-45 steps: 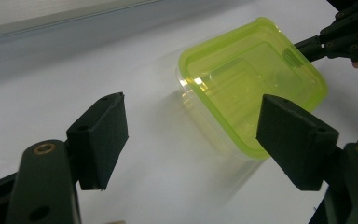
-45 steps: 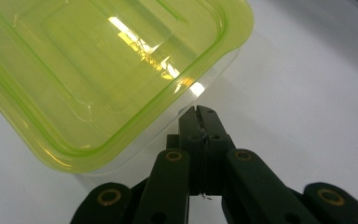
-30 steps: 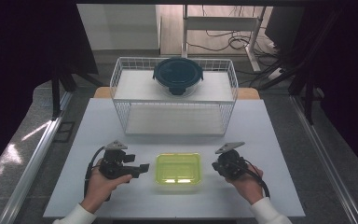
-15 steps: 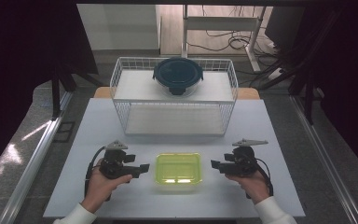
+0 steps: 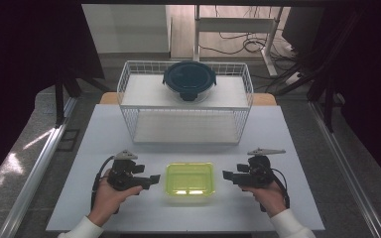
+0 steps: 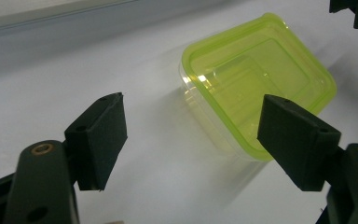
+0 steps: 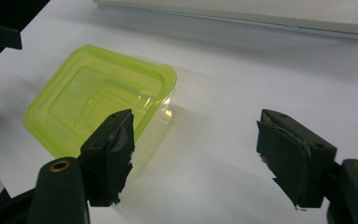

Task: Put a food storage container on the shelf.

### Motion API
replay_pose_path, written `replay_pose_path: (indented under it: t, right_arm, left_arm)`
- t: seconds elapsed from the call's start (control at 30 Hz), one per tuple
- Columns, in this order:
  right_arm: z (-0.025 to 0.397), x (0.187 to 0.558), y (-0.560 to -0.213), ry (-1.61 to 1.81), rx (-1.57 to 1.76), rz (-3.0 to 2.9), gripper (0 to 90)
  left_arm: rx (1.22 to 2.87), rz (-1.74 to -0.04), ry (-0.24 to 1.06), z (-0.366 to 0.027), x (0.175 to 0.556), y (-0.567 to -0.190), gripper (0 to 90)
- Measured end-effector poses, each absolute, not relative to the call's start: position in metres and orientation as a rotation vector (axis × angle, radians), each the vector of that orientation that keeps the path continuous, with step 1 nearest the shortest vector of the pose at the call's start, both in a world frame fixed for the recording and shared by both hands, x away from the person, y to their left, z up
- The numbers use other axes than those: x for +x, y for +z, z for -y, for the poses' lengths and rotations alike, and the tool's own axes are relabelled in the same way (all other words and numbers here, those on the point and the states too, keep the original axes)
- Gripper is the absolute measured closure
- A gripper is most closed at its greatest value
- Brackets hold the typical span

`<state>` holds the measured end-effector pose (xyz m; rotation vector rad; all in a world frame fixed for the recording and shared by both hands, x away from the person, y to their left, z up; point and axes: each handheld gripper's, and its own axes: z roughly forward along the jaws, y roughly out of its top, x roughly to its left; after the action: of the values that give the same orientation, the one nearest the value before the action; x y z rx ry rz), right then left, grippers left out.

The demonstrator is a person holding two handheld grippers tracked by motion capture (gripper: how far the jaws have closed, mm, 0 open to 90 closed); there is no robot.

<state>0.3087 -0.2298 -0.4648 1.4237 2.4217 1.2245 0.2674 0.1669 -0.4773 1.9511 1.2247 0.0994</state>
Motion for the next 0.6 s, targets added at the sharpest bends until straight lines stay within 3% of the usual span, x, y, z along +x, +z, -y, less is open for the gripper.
replay_pose_path:
  t: [0.6]
  right_arm:
    - [0.215,0.308,-0.471,1.223,1.413,-2.491,33.2]
  left_arm:
    - [1.901,-1.305,-0.01,-0.168,0.277,-0.491,23.8]
